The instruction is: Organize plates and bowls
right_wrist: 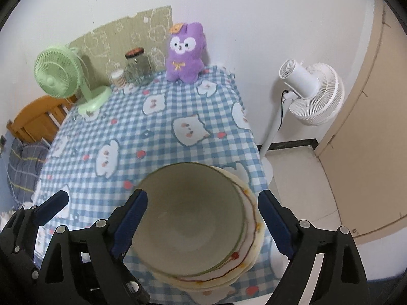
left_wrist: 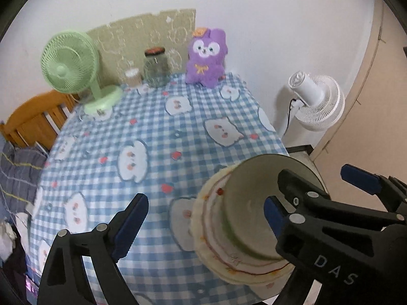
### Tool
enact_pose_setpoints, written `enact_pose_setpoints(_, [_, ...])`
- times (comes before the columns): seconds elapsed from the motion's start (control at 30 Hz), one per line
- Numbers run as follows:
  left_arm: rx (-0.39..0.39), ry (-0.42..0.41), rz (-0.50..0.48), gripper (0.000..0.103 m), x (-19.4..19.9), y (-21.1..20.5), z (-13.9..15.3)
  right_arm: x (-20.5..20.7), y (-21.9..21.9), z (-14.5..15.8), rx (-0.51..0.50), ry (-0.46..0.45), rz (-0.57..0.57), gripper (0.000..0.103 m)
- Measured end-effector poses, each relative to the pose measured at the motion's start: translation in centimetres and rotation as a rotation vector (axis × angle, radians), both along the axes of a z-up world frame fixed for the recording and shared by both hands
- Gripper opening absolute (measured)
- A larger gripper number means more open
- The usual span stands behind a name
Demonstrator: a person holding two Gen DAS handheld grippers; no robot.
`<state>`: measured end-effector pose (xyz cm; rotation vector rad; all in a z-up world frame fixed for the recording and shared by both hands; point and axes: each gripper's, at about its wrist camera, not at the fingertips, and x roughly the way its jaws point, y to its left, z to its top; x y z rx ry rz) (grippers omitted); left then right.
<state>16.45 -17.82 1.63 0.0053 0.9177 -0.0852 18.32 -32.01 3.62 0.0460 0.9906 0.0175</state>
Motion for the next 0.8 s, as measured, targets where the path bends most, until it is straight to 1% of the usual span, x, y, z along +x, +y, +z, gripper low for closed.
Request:
enact_pose_setpoints(0.1, [-0.003,-0.023,0.000,0.095,-0.9,1.4,0.8,-1.0,1.0,0.9,0.018,-0.015,-0.019,0.091])
enact_pose_setpoints(0.2, [-0.017,-0.035,0.020,0.095,-1.6,3.6,1.4,-2.2,2.1,2.1,0.023,-0.046,-0.035,0.091])
enact_pose_setpoints(0.4, [-0.017,-0.079,0.045,0.095,-3.2,7.4,2.2,-4.4,4.3,3.5,0.004,-0.098,-0.049,0.091])
enact_pose_setpoints(0.47, [-0.020,-0.089,0.054,0.095,-3.9,8.8,2.3,-5.2,5.0,3.6,-0.004,-0.118,-0.054,0.091])
enact_pose_setpoints(0.63, [-0.003,-0.118,0.054,0.095,-5.6,11.9,2.4,-7.4,6.4,3.6,0.026,-0.145,-0.069,0.091])
enact_pose_setpoints(0.8, [0.019,-0.164,0.036,0.095,-7.6,14.3,2.2,-9.8,8.2,3.1,-0.009,-0.176,-0.083,0.091])
